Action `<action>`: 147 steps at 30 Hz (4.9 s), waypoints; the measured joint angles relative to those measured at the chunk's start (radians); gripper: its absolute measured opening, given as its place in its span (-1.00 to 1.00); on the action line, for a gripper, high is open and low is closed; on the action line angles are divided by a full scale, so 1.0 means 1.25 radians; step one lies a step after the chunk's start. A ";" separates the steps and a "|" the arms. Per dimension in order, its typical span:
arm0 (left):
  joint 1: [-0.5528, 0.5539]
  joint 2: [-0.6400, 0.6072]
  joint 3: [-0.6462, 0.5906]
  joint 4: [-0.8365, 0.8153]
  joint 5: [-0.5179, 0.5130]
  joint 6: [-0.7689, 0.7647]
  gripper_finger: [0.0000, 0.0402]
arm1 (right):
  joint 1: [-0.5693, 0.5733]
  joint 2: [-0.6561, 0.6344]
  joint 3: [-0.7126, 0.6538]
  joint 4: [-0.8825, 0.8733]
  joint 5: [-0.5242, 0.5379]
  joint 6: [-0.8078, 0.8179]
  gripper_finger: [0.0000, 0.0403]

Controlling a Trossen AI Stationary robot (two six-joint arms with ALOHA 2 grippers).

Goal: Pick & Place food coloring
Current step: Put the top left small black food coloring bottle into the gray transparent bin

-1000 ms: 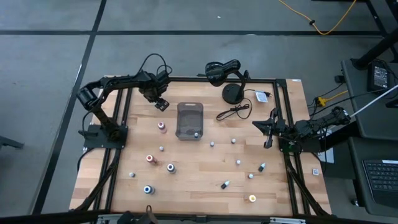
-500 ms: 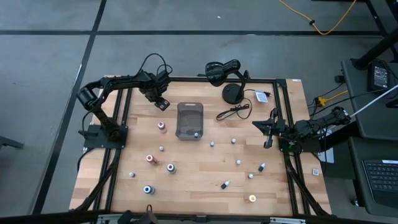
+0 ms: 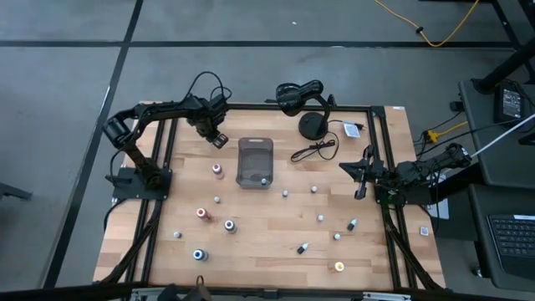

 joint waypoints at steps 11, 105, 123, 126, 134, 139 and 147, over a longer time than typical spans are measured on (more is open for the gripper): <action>-0.042 -0.085 0.052 -0.118 -0.001 -0.015 -0.77 | 0.000 0.000 0.000 0.000 0.000 0.000 -0.93; -0.538 0.333 0.562 -0.158 -0.040 0.111 -0.78 | 0.000 0.000 0.000 0.000 0.000 0.000 -0.93; -0.540 0.368 0.522 -0.102 -0.043 0.141 -0.78 | 0.000 0.000 0.000 0.000 0.000 0.000 -0.93; -0.540 0.370 0.522 -0.101 -0.043 0.141 -0.78 | 0.000 0.000 0.000 0.000 0.000 0.000 -0.93; -0.534 0.370 0.522 -0.098 -0.042 0.140 -0.66 | 0.000 0.000 0.000 0.000 0.000 0.000 -0.93; -0.534 0.370 0.522 -0.100 -0.042 0.146 -0.48 | 0.000 0.000 0.000 0.000 0.000 0.000 -0.93; -0.534 0.369 0.542 -0.108 -0.006 0.141 -0.25 | 0.000 0.000 0.000 0.000 0.000 0.000 -0.93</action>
